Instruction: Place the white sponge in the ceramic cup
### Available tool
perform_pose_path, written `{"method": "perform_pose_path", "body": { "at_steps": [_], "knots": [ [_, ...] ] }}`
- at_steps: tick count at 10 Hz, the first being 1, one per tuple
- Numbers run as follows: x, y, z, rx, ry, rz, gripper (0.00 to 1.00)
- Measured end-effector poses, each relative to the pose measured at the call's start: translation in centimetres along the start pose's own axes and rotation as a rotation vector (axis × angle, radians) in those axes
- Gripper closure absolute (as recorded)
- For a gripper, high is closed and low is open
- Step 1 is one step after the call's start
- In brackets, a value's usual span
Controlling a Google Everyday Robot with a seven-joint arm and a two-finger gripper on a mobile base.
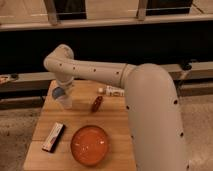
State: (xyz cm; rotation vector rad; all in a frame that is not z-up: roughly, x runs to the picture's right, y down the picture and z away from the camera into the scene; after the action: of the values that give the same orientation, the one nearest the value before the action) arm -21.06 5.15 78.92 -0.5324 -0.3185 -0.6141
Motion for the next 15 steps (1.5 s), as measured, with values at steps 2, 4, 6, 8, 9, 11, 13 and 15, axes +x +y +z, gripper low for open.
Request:
{"method": "perform_pose_path", "body": {
  "at_steps": [2,4,6,8,9,11,13,15],
  "knots": [
    [-0.02,-0.04,0.06,-0.001,-0.001,0.005,0.97],
    [0.01,-0.06,0.10,-0.002,-0.002,0.011,0.97],
    [0.01,-0.02,0.15,-0.004,-0.003,0.016,0.97],
    [0.02,0.00,0.17,-0.005,-0.005,0.022,0.97],
    [0.04,0.00,0.16,-0.006,-0.006,0.026,0.97],
    [0.05,0.00,0.18,-0.007,-0.008,0.031,0.97],
    [0.06,-0.01,0.18,-0.009,-0.009,0.036,0.97],
    [0.09,-0.01,0.20,-0.010,-0.010,0.044,0.97]
  ]
}}
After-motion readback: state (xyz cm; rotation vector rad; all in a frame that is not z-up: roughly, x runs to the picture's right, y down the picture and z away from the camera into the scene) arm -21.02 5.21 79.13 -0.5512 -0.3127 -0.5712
